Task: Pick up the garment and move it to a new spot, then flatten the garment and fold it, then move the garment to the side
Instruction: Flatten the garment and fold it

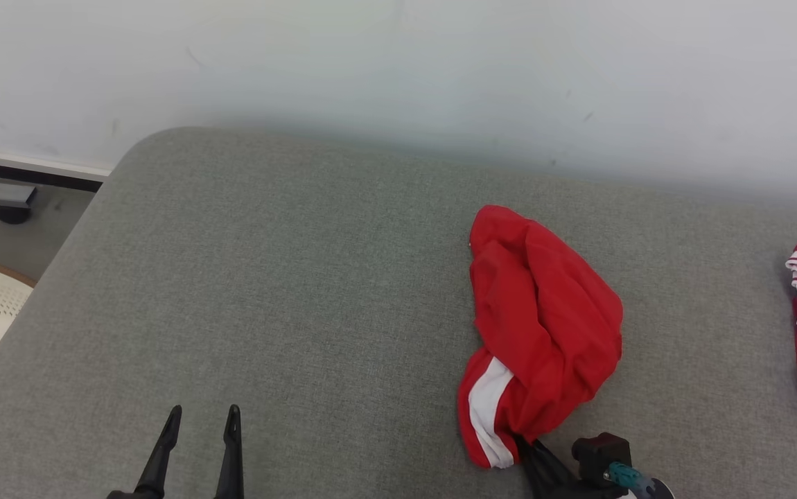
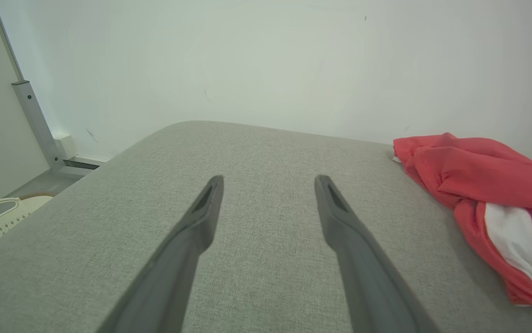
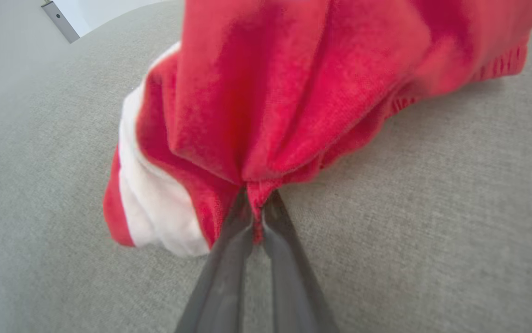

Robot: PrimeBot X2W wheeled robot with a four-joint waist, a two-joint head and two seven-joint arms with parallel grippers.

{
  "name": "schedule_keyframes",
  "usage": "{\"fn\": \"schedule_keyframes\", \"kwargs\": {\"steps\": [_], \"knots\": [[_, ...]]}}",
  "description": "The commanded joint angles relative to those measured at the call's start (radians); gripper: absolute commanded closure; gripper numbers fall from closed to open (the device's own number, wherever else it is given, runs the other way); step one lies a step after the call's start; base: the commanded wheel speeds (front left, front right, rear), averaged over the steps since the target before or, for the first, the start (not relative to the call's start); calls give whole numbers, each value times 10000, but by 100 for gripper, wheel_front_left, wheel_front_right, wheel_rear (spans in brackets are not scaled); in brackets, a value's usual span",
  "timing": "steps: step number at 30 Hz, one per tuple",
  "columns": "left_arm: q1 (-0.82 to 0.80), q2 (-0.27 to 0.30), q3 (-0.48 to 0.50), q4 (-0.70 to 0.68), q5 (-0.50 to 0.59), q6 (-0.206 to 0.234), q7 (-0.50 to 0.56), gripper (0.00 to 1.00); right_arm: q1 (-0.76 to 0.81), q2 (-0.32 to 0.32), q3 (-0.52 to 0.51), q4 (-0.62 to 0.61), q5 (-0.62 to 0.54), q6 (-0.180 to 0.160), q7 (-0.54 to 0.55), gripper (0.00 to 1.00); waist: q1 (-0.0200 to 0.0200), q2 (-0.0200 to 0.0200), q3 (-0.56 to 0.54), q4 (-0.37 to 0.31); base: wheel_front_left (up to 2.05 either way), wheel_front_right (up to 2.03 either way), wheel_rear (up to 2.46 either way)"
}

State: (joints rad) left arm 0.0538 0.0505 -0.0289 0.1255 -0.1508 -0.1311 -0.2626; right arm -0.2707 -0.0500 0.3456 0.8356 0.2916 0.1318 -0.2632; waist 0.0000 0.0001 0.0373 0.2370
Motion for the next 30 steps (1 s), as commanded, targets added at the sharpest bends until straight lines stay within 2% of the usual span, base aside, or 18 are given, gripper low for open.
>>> {"fn": "schedule_keyframes", "kwargs": {"steps": [1, 4, 9, 16, 20, 21, 22, 30], "knots": [[-145, -2, 35, 33, 2, 14, -38, 0, -59, -5, -34, 55, -44, -20, -6, 100, 0, -1, 8, 5, 0, 0, 0], [-36, -5, 30, 73, -72, 14, -38, 0, 126, -11, -260, -198, -363, -20, -5, 100, 0, -1, -51, -93, 0, 0, 0], [74, -2, -151, 96, -234, 14, -38, 0, 1102, -54, -935, -1414, -1380, -20, -3, 100, 0, -1, -204, -390, 0, 0, 0], [-18, -1, -419, 87, -408, 13, -38, 0, 2906, -846, -732, -3345, -2757, -20, -3, 100, 0, -1, -240, -951, 0, 0, 0], [-164, -1, -484, 107, -491, 13, -38, 0, 3620, -1110, -789, -3866, -2758, -20, -2, 100, 0, -1, -161, -1254, 0, 0, 0], [-179, -3, -497, 115, -503, 13, -38, 0, 3644, -1097, -837, -3993, -2713, -20, -3, 58, 0, -1, -142, -1291, 0, 0, 0], [-178, -1, -487, 116, -517, 13, -38, 0, 3635, -1064, -855, -4150, -2605, -20, -3, 0, 0, -1, -126, -1332, 0, 0, 0], [-54, 0, -390, 153, -558, 13, -38, 0, 3843, -886, -1038, -6219, -2015, -20, -3, 0, 0, -1, -137, -1559, 0, 0, 0]]}}
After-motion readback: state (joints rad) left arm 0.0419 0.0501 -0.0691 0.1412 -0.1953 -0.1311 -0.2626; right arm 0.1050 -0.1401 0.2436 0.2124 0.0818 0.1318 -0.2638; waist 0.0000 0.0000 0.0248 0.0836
